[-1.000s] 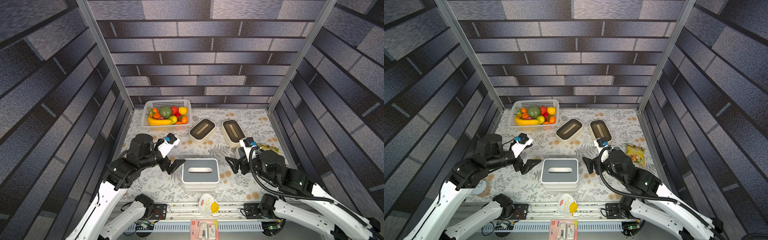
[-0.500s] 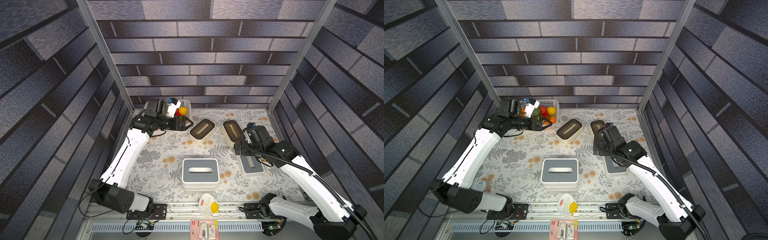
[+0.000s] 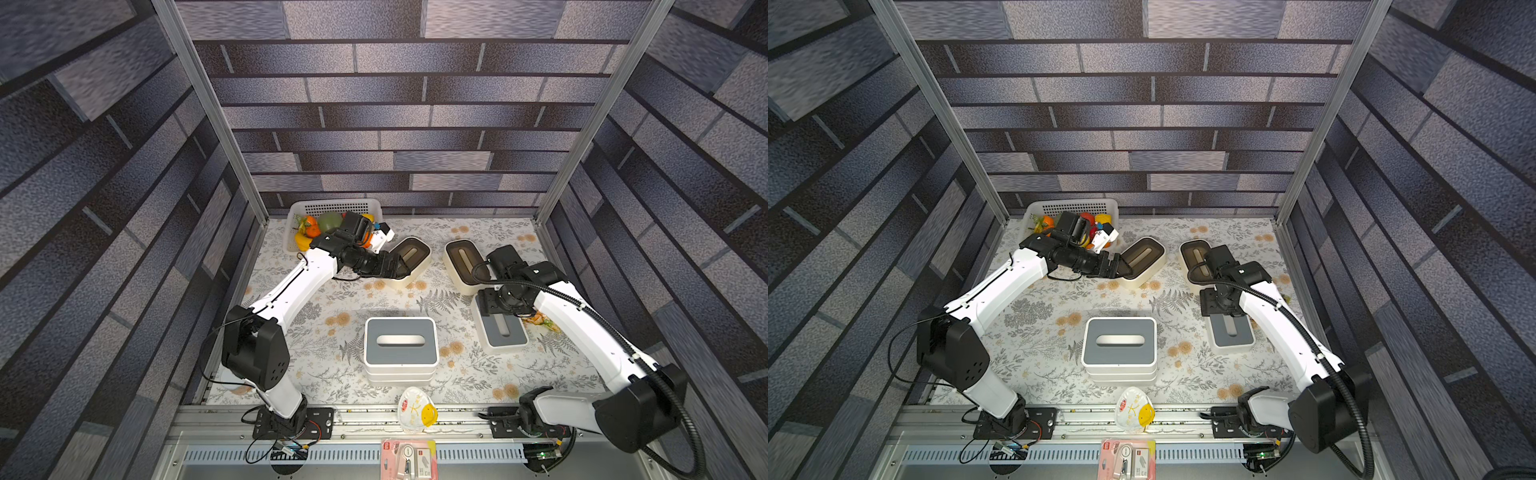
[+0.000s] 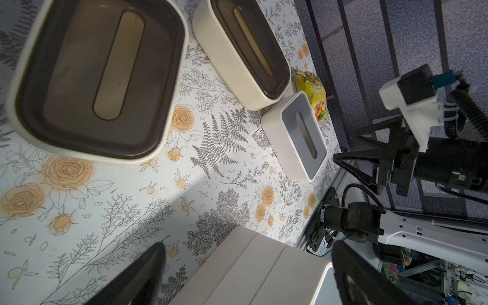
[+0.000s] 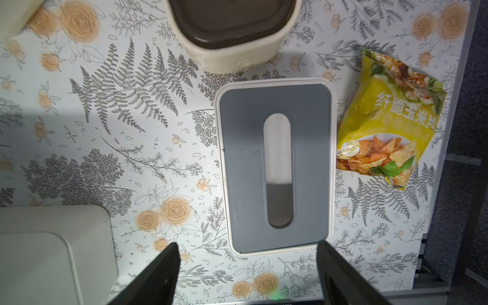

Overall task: Stack the tissue boxes
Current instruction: Pick up the tissue box from the center of the board.

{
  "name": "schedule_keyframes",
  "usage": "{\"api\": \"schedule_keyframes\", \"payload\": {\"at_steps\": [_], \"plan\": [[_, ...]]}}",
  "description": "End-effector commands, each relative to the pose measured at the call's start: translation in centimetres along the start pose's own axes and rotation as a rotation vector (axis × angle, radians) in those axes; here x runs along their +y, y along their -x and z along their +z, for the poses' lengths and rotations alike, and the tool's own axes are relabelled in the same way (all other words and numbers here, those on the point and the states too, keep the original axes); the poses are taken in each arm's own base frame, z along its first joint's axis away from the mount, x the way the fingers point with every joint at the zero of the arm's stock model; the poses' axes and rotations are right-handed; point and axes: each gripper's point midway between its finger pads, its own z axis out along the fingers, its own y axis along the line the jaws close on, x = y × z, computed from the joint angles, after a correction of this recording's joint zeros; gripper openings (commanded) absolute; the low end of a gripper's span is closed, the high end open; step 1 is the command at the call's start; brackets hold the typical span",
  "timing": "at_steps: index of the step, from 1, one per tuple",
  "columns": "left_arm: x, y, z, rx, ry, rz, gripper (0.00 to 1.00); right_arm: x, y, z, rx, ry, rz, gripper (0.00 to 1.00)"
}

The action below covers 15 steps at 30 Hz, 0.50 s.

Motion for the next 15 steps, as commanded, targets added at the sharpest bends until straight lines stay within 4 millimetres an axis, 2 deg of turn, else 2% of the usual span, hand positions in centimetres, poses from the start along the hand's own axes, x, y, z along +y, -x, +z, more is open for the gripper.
{"api": "schedule_keyframes", "payload": {"at_steps": [1, 2, 6, 10, 12, 15], "plan": [[-2.5, 0.8, -0.5, -0.053, -0.039, 0.061, 1.0, 0.1, -1.2, 2.2, 0.09, -0.012, -0.016, 0.69], [-2.5, 0.7, -0.4, -0.053, -0.033, 0.065, 1.0, 0.0, -1.0, 2.5, 0.091, -0.015, -0.009, 0.66], [-1.1, 1.2, -0.1, -0.08, 0.016, 0.026, 1.0, 0.4, -0.8, 4.1, 0.115, 0.017, 0.039, 0.66], [-0.7, 1.8, -0.2, -0.095, -0.025, -0.02, 1.0, 0.4, -0.9, 5.5, 0.145, 0.028, 0.048, 0.64], [-0.6, 1.7, -0.1, -0.098, -0.025, -0.017, 1.0, 0.4, -1.9, 6.4, 0.173, 0.031, 0.048, 0.64], [-0.3, 1.4, 0.4, -0.084, -0.014, -0.013, 1.0, 0.3, -2.1, 7.1, 0.184, 0.024, 0.046, 0.62]]}}
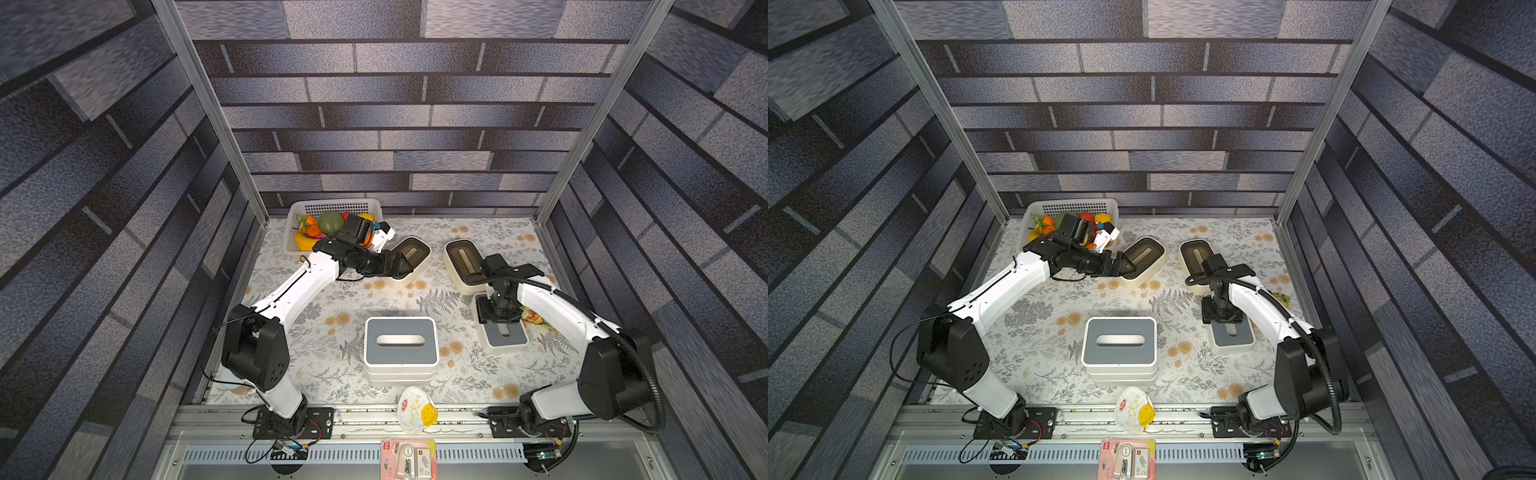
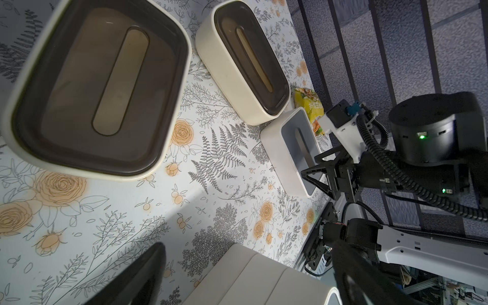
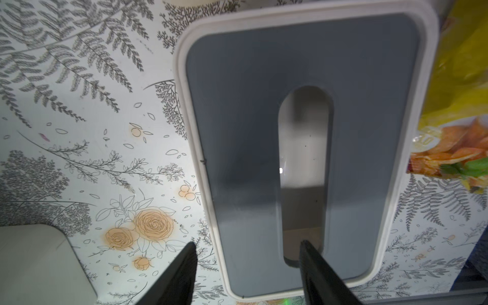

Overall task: Stack the tissue boxes
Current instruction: Pick up the tissue box from the center of the board.

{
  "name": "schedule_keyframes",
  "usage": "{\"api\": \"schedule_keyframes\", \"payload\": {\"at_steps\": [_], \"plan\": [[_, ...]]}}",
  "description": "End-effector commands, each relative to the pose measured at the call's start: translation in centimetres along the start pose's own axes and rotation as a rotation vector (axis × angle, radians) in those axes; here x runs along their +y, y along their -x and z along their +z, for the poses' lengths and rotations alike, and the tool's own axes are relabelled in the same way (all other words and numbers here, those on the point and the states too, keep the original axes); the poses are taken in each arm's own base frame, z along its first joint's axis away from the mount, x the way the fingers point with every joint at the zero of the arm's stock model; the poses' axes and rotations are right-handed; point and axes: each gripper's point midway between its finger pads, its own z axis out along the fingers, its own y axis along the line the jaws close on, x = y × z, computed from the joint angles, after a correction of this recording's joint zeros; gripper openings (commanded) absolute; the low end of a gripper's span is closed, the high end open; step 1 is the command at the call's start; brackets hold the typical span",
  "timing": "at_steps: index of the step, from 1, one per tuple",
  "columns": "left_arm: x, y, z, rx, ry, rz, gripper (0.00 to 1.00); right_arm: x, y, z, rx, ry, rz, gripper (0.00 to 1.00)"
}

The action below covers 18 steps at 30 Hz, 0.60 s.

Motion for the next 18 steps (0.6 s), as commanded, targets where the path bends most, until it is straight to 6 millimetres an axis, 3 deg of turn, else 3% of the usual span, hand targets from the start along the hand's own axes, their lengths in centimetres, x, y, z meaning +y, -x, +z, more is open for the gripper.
{"api": "schedule_keyframes", "payload": {"at_steps": [1, 18], "plan": [[-0.6, 0.0, -0.1, -0.008, -0.011, 0.005, 1.0, 0.1, -0.1, 1.1, 0.02, 0.009, 0.01, 0.62], [-1.0, -0.8, 0.9, 0.026, -0.015, 0.024, 1.0, -0.5, -0.3, 2.9, 0.049, -0.016, 0.008, 0.58]]}}
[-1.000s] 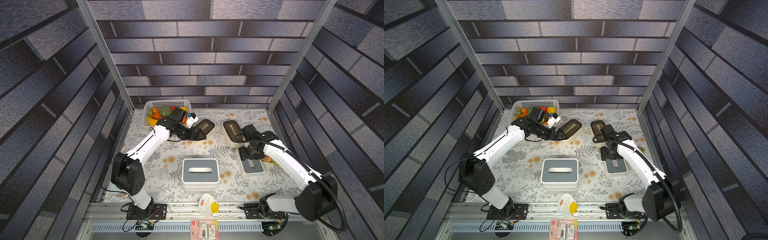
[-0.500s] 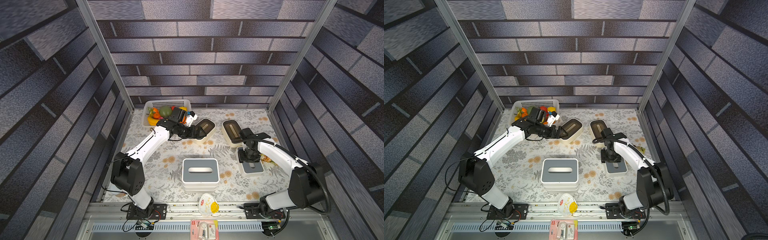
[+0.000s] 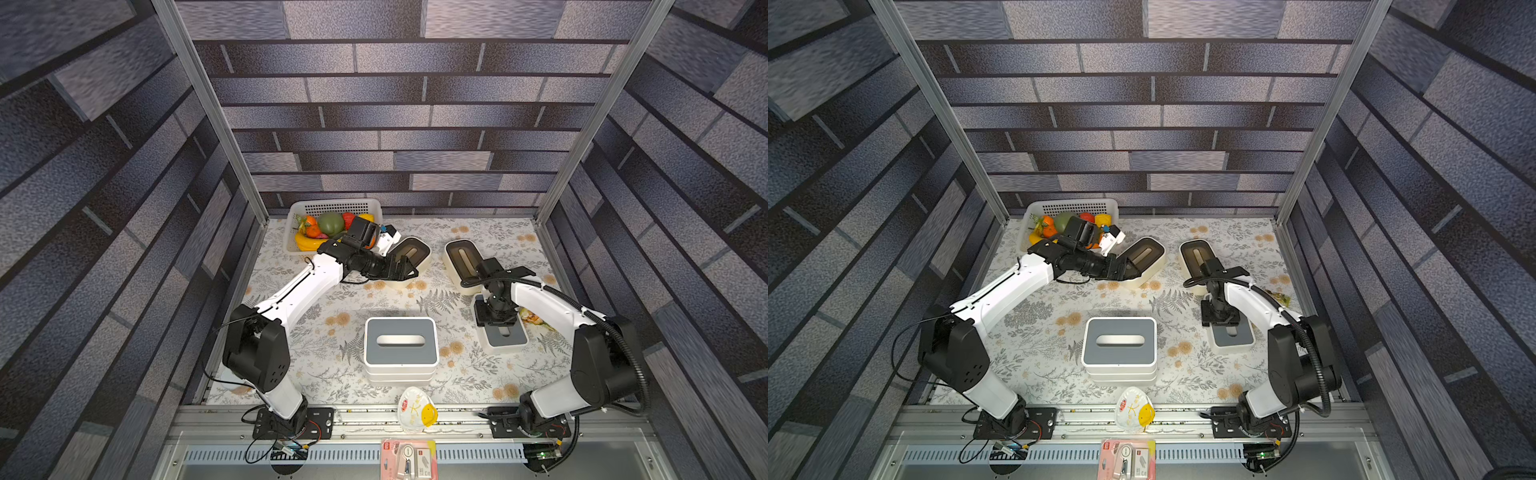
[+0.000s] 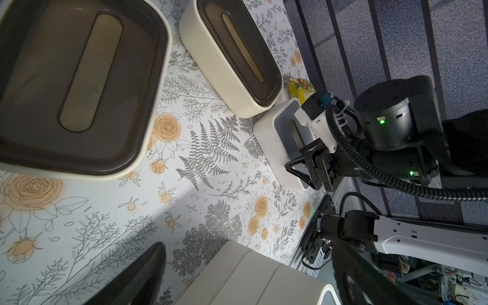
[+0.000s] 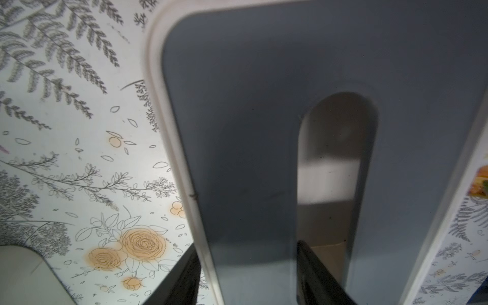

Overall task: Stack the tissue boxes
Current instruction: Pick up the tissue box from the center of the board.

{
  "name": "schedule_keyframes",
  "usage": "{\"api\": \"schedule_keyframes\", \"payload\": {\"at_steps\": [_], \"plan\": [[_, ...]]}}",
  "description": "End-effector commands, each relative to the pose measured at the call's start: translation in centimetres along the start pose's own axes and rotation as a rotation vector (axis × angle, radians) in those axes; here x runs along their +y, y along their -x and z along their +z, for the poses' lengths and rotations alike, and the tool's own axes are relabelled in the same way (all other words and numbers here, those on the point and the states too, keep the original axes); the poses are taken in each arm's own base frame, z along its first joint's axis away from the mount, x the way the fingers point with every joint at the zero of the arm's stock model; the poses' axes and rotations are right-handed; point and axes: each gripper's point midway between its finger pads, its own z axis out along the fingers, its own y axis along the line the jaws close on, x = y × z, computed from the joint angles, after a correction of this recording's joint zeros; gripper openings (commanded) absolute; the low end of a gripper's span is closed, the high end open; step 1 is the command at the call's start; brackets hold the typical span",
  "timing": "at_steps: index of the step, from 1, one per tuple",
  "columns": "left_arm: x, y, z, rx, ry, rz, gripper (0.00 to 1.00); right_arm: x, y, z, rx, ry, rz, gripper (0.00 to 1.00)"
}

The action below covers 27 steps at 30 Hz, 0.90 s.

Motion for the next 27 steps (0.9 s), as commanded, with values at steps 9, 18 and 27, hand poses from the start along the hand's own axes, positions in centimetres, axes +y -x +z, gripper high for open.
{"api": "schedule_keyframes", "payload": {"at_steps": [9, 18, 27], "plan": [[-0.2, 0.0, 0.0, -0.002, -0.001, 0.01, 1.0, -0.6, -0.5, 0.6, 0.015, -0.007, 0.009, 0.53], [-1.1, 0.3, -1.0, -0.031, -0.01, 0.025, 1.0, -0.2, -0.7, -1.1, -0.027, 0.035, 0.007, 0.47], [-0.1, 0.8, -2.2, -0.064, 0.06, 0.05, 1.0, 1.2, -0.5, -3.5, -0.091, 0.138, -0.02, 0.44]]}}
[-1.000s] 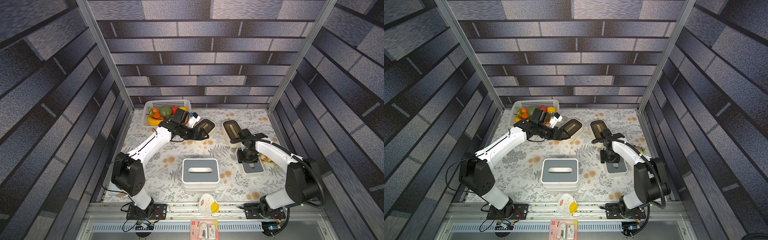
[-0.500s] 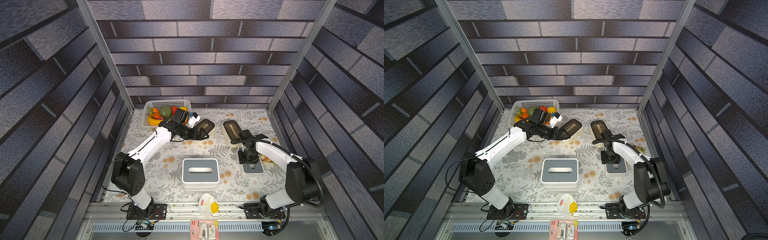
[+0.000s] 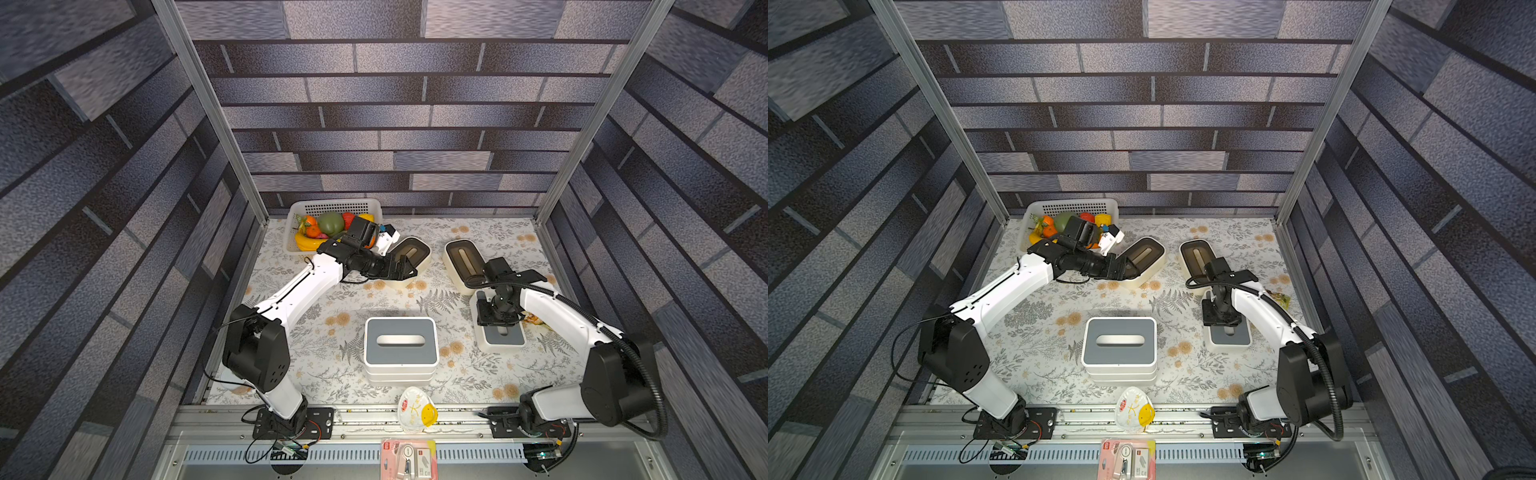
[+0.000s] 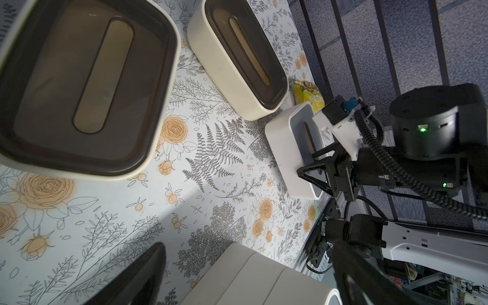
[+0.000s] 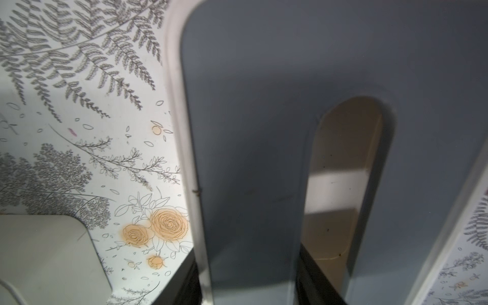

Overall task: Stack the tissue boxes
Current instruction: Pick up the tissue box from the center of the board.

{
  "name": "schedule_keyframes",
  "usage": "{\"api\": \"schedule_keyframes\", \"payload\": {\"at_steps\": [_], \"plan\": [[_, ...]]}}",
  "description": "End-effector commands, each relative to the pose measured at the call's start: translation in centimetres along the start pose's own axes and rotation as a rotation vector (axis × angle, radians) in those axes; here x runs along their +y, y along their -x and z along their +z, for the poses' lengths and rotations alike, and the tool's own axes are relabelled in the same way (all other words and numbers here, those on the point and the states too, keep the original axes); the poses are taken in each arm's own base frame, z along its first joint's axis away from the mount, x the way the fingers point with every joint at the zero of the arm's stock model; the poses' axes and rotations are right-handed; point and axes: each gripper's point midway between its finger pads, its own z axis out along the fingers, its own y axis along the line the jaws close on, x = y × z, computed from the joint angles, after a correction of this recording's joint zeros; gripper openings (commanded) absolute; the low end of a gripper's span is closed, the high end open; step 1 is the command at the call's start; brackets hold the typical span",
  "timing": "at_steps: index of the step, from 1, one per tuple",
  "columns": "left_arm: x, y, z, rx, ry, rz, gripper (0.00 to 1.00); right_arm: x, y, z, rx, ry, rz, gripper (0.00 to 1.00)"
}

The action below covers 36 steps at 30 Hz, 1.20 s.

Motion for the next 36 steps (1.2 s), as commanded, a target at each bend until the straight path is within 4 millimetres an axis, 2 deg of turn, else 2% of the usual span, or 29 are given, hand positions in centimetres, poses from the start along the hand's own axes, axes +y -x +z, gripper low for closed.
{"api": "schedule_keyframes", "payload": {"at_steps": [1, 9, 11, 14, 16, 18, 21, 29, 32, 36], "plan": [[-0.5, 0.7, -2.3, -0.06, 0.041, 0.057, 1.0, 0.5, -0.1, -1.4, -0.025, 0.038, -0.012, 0.44], [-0.5, 1.4, -5.0, -0.144, 0.123, 0.125, 1.0, 1.2, -0.4, -3.4, -0.048, 0.084, -0.009, 0.44], [-1.1, 1.6, -5.8, -0.18, 0.08, 0.129, 1.0, 1.4, -0.5, -4.1, -0.054, 0.103, -0.011, 0.44], [-0.7, 1.8, -7.5, -0.235, -0.002, 0.035, 1.0, 1.7, -0.6, -4.9, -0.068, 0.123, -0.02, 0.44], [0.2, 1.5, -8.9, -0.271, -0.051, -0.038, 1.0, 1.8, -0.8, -5.3, -0.072, 0.13, -0.024, 0.44], [1.2, 0.6, -9.8, -0.278, -0.082, -0.085, 1.0, 1.8, -1.2, -5.5, -0.066, 0.134, -0.03, 0.43], [1.6, -1.3, -10.6, -0.247, -0.127, -0.133, 1.0, 2.0, -0.7, -7.0, -0.099, 0.141, -0.042, 0.43], [2.5, -5.9, -10.1, -0.196, -0.12, -0.168, 1.0, 1.5, -1.1, -8.5, -0.089, 0.112, -0.082, 0.44], [3.4, -6.9, -10.2, -0.226, -0.078, -0.177, 1.0, 1.5, -0.8, -9.4, -0.102, 0.112, -0.098, 0.44], [2.9, -7.5, -10.8, -0.236, -0.074, -0.132, 1.0, 1.5, -0.4, -10.3, -0.095, 0.096, -0.131, 0.43]]}}
